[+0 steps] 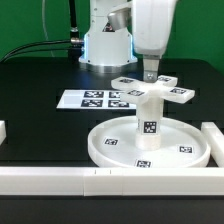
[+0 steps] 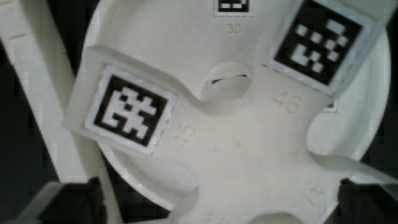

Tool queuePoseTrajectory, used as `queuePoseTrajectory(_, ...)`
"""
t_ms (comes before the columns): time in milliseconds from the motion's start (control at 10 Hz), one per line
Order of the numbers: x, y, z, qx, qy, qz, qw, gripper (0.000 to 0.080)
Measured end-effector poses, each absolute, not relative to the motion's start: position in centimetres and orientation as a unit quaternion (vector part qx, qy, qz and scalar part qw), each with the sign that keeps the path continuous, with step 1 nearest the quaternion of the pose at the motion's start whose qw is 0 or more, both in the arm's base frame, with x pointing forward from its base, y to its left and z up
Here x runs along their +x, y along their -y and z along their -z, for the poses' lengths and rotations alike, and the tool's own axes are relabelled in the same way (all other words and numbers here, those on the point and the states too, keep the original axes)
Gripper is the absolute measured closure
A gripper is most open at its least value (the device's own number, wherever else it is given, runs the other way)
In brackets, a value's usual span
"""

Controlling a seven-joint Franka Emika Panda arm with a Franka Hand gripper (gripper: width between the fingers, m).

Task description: Assemble round table

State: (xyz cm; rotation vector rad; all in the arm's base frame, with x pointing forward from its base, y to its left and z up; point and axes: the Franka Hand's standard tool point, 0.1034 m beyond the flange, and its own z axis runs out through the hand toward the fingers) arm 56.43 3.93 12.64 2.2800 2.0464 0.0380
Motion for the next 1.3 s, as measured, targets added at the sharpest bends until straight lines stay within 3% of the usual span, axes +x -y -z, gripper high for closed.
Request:
queuePoseTrajectory(300, 56.2, -4.1, -12.1, 0.671, -0.740, 0.007, 0.050, 0.0151)
queuePoseTrajectory(1300, 55.4, -3.7, -10.2, 0.676, -0.735, 0.023, 0.041, 0.0151)
